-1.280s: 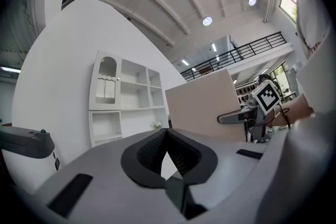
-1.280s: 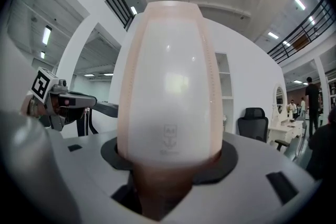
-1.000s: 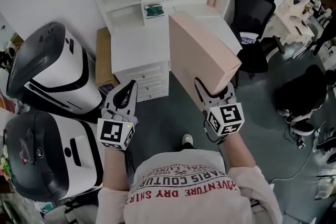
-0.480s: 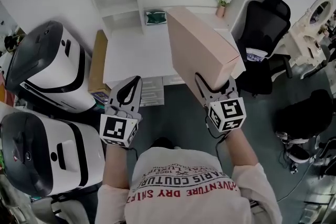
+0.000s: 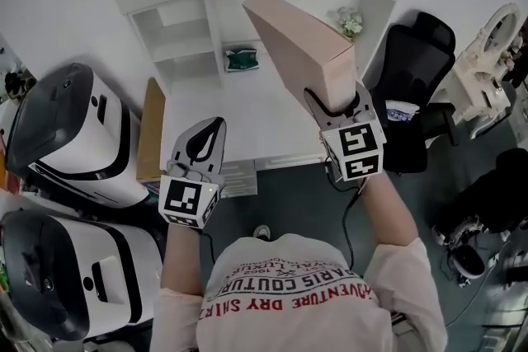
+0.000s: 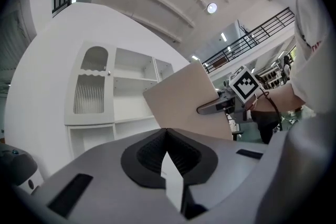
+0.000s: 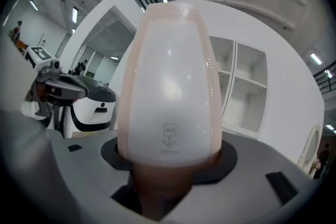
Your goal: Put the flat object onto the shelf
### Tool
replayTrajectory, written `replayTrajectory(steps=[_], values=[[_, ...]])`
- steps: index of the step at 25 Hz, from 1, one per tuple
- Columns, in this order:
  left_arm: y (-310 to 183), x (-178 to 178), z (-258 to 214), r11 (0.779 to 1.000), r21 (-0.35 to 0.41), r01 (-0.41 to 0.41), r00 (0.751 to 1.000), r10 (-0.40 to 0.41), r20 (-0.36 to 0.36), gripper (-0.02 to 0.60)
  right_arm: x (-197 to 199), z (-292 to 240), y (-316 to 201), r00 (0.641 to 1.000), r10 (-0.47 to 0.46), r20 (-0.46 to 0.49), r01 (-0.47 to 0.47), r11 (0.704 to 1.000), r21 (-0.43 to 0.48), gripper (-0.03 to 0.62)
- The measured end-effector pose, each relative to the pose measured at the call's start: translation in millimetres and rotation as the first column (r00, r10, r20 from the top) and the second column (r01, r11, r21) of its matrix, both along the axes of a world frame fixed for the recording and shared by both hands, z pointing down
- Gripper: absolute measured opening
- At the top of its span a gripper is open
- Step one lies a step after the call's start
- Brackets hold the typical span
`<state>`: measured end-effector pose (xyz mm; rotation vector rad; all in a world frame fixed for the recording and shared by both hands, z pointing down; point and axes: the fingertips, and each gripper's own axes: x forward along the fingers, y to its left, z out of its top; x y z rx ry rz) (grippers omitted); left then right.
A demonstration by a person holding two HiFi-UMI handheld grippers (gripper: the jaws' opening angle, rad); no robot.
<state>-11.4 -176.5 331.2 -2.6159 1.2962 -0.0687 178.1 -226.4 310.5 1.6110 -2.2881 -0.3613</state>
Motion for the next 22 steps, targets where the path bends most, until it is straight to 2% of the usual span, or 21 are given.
replayTrajectory(steps=[4,7,11,14,17,19,22], values=[[-26.2,-0.3,-9.0,1.000,0.020,-0.006,1.000,0.006,0.014,0.011,-8.6,-36.5,-38.4,0.998,0.006,-0.057,-0.004,0.999,0.033,0.279],[-41.8,-3.7,-13.0,1.000,0.023,-0.007,1.000,0.007,0.014,0.011,-9.6,-62.2,-67.3,0.990,0.027,-0.138,-0.020,0.998,0.053,0.281],[-58.2,-9.0,-8.4,1.000,0.011,-0.014,1.000,0.014,0.013,0.011,-11.0,-92.8,-99.4,0.954,0.095,-0.286,-0.061,0.990,0.124,0.282],[-70.9,-14.4,-4.5,1.000,0.002,-0.018,1.000,0.018,0.021,0.011,-17.1,-113.9,-122.4,0.881,0.159,-0.445,-0.080,0.978,0.190,0.284],[-81.5,-20.0,-4.0,1.000,0.007,-0.025,0.999,0.024,0.024,0.011,-27.9,-128.7,-147.9,0.773,0.217,-0.597,-0.077,0.965,0.252,0.285],[-88.9,-24.1,-3.5,1.000,0.010,-0.026,0.999,0.026,0.023,0.011,-33.8,-132.4,-166.0,0.709,0.246,-0.661,-0.079,0.959,0.272,0.287],[-96.6,-30.3,1.2,0.999,0.003,-0.032,0.999,0.032,0.026,0.011,-41.3,-125.7,-191.0,0.646,0.248,-0.722,-0.084,0.963,0.256,0.287]])
